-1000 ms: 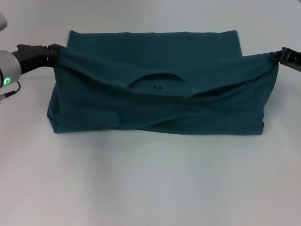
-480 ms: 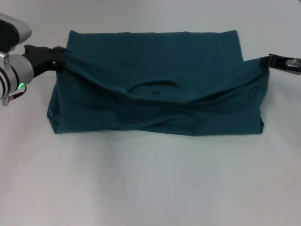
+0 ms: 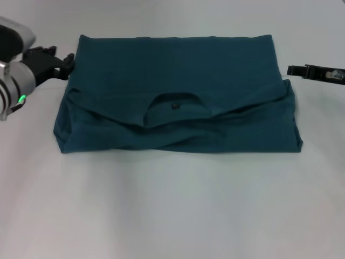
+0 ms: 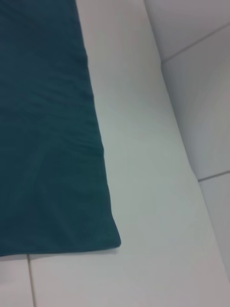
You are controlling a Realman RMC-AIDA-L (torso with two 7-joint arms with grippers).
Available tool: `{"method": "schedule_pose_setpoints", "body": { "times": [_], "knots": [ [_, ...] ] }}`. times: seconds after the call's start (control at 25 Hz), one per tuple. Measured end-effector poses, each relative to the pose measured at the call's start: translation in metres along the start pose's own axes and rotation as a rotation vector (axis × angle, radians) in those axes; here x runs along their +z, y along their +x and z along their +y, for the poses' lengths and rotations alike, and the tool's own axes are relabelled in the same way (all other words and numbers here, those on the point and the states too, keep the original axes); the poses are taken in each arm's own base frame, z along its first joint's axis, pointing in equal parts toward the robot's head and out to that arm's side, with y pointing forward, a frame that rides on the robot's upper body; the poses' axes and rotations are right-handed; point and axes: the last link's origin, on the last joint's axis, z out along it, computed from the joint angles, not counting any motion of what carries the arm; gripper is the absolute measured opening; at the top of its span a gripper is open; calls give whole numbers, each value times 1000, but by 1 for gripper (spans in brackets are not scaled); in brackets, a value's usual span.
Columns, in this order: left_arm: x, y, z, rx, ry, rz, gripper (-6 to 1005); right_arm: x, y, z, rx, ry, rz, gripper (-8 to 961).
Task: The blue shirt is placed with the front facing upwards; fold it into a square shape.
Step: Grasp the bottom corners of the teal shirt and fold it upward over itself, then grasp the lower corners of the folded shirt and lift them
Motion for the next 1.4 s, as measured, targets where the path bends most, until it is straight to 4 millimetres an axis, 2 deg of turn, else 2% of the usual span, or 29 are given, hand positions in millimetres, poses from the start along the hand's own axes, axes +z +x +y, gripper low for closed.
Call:
{"method": "schedule_pose_setpoints", "body": {
  "times": [0.2,0.36,0.4,0.56,0.76,1.04,1.4],
  "knots": [
    [-18,-13,-4,-69,-19,13,423,-25,6,-9,-26,-70,10,518],
    [-38,-30,6,-161,-122,-21,583,-51,20,-22,-12,-87,-2,696],
    [-42,-36,9,-176,-150,-40,623,-51,20,-22,-12,-87,-2,700],
    [-56,-55,21,-193,-219,-114,652,-57,31,-26,14,-97,9,715],
    [-66,-73,29,-187,-236,-199,655,-57,36,-24,21,-114,25,718],
    [-68,-82,32,-193,-255,-248,648,-56,40,-20,21,-125,36,716],
    [-59,-87,37,-186,-252,-276,621,-54,43,-19,16,-130,45,714]
  ]
}}
